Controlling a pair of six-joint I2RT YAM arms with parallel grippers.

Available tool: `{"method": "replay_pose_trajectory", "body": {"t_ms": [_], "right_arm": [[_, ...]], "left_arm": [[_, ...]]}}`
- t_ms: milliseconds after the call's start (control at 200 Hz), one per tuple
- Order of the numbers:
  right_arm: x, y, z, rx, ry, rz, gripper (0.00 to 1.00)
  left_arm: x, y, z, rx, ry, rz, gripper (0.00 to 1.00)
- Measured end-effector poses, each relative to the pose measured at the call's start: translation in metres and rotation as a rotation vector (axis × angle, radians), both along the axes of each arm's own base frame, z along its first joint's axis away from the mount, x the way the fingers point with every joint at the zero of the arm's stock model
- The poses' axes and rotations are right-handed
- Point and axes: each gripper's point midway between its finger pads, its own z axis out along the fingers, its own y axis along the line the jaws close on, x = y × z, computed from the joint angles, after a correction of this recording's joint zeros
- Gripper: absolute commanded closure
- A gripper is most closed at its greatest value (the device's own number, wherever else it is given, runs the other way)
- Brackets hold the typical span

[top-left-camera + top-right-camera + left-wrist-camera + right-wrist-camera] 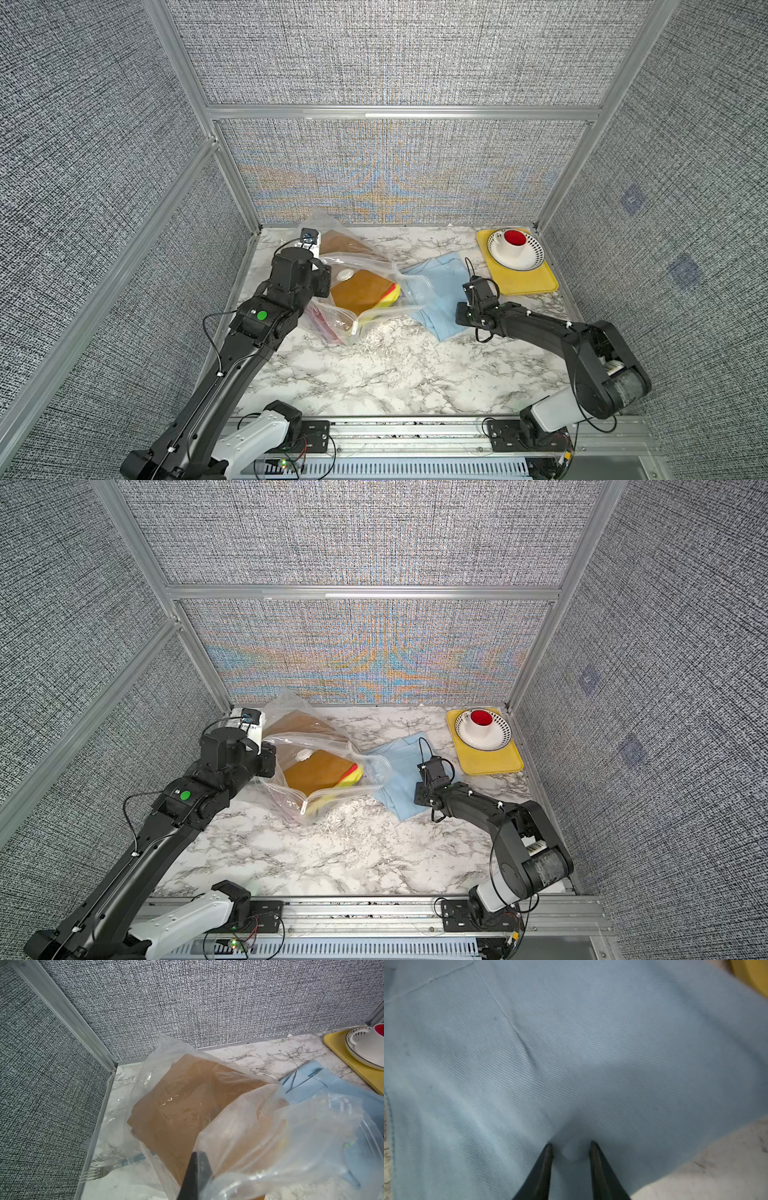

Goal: Take the trousers out of the vacuum bag
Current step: Place the trousers at the center of the board.

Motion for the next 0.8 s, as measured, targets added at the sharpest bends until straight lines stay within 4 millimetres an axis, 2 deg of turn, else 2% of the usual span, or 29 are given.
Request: {"method": "replay_pose_trajectory", "body": {"t_ms": [115,280,440,521,616,686,801], "right_arm": [[-0.011,0.007,-0.005,0.039,-0.018,0.006,0.66],[-0.018,0.021,-0.006,0.08,-0.043,0.025,0.66],[-0.027,0.022,0.009,0.088,-0.025,0.032,0.61],[-0.021,0.021,0.04,0.087,-0.084,0.022,0.56],[-0.014,0.028,0.092,0.104,-0.217,0.055,0.47],[-0.013,0.043,0.13,0.144,-0.306,0.122,0.42],[-0.013,0.072,0.173,0.222,-0.387,0.237,0.39]], "left_arm": [[0.0,0.0,0.002,0.0,-0.004,-0.002,1.0],[0.001,-0.001,0.001,0.005,-0.002,-0.005,1.0],[0.002,-0.003,0.001,0.003,-0.002,-0.017,1.0],[0.002,-0.005,0.0,0.0,0.0,-0.03,1.0],[0.002,-0.011,0.0,-0.006,0.003,-0.057,1.0],[0.003,-0.015,-0.002,-0.01,0.009,-0.081,1.0],[0.005,-0.025,-0.005,-0.019,0.022,-0.128,1.0]]}}
